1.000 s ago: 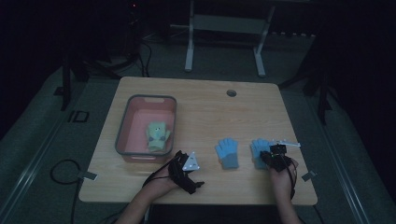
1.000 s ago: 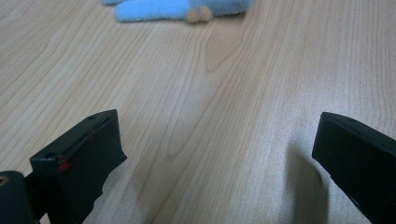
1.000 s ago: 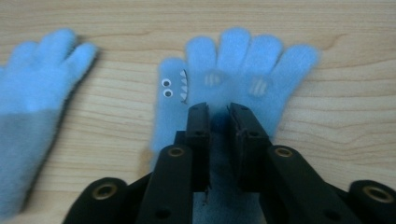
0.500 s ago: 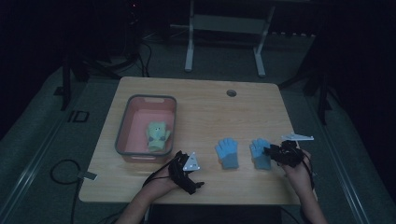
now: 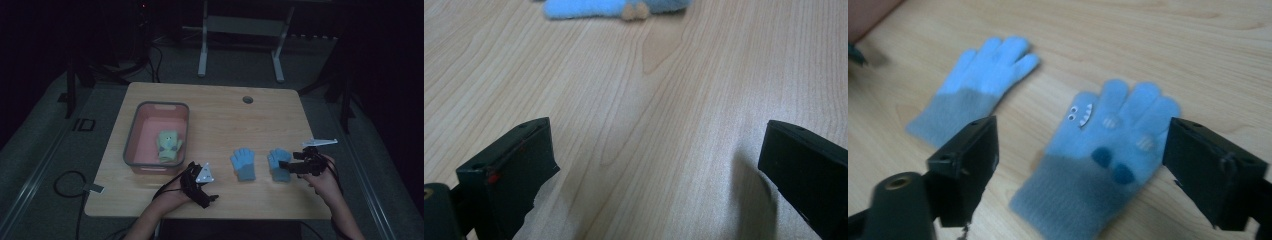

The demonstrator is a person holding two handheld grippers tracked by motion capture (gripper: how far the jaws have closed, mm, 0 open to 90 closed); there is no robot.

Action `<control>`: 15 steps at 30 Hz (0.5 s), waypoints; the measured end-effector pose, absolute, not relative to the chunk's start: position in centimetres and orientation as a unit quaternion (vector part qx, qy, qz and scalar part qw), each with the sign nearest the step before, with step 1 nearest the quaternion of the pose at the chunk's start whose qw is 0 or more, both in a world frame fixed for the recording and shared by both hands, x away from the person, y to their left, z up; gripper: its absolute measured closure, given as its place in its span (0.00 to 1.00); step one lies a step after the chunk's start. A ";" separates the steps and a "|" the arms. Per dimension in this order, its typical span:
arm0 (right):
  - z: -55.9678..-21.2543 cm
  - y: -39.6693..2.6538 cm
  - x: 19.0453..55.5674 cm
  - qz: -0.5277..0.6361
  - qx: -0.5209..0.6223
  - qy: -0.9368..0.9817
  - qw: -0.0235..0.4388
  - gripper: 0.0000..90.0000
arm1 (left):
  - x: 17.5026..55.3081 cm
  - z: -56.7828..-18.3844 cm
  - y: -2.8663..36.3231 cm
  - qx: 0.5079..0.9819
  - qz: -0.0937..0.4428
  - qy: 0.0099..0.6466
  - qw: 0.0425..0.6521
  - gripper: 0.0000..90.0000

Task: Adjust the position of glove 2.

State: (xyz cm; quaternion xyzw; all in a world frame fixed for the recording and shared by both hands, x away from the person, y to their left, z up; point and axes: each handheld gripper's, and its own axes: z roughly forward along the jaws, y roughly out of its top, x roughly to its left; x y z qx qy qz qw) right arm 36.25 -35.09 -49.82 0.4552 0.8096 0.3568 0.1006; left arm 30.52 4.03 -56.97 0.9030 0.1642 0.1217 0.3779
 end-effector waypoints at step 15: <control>-53.0 -34.3 38.2 0.259 0.355 0.889 0.127 0.65 | 30.6 -57.0 4.1 0.902 0.121 0.166 0.379 0.02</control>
